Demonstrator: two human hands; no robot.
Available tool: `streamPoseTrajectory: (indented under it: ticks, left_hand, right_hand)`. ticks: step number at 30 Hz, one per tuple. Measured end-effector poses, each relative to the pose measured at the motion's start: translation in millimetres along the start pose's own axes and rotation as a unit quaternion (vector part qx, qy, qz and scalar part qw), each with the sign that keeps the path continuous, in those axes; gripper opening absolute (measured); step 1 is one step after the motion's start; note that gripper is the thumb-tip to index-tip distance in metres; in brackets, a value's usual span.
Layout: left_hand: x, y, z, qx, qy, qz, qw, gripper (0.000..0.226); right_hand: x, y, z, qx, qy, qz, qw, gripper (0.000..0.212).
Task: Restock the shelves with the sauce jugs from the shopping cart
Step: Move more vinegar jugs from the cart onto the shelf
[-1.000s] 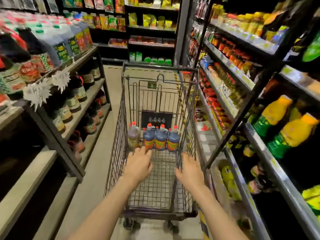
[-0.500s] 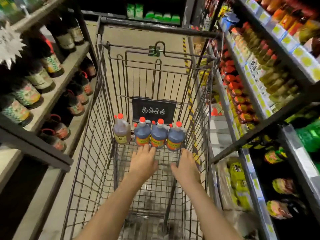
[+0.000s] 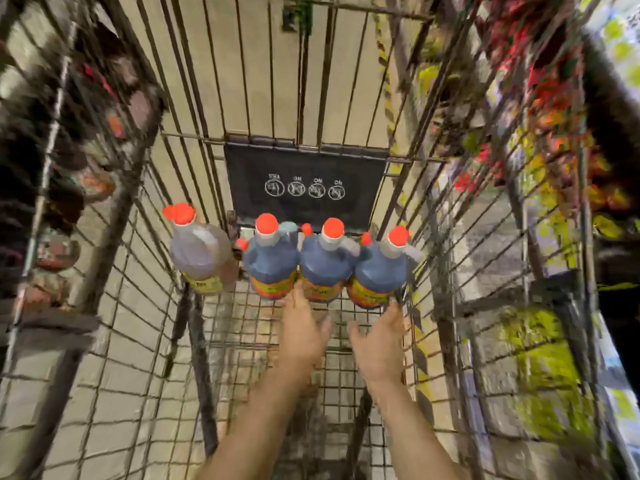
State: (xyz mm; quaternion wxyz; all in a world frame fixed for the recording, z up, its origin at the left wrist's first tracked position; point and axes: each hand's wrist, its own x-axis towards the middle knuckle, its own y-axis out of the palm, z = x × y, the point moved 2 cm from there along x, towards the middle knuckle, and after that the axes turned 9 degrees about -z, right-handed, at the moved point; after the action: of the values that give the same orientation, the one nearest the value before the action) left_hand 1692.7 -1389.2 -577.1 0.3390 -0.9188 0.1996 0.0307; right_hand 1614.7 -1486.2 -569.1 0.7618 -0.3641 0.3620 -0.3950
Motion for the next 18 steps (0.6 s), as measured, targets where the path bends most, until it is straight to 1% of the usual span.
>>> streamPoseTrajectory:
  ticks: [1,3,6,9,12,15,18]
  left_hand:
    - [6.1,7.7,7.0,-0.024,-0.01,-0.018,0.999,0.085]
    - [12.3,13.3,11.3,-0.056,0.0,-0.06,0.997,0.089]
    - [20.2,23.9,17.2,-0.088,0.003,-0.092,0.992,0.085]
    - [22.5,29.4,19.7,-0.119,-0.003,-0.131,0.984,0.076]
    - [24.5,32.2,20.8,-0.135,0.0,-0.15,0.979,0.072]
    - [25.9,32.9,20.3,-0.118,0.009,-0.168,0.979,0.073]
    - [25.4,34.9,17.9,-0.099,0.013,-0.155,0.983,0.077]
  right_hand:
    - [5.7,10.8,-3.2,0.005,0.006,-0.009,1.0,0.088]
    - [14.7,20.0,-6.0,0.045,0.007,-0.046,0.998,0.092]
    - [34.0,34.3,-13.3,0.154,0.022,-0.098,0.983,0.098]
    - [54.7,36.9,-14.4,0.241,0.03,-0.119,0.963,0.098]
    - [65.0,38.1,-14.3,0.264,0.035,-0.134,0.955,0.093]
    - [62.2,39.0,-15.7,0.268,0.047,-0.158,0.949,0.09]
    - [54.5,37.3,-17.1,0.249,0.054,-0.186,0.949,0.089]
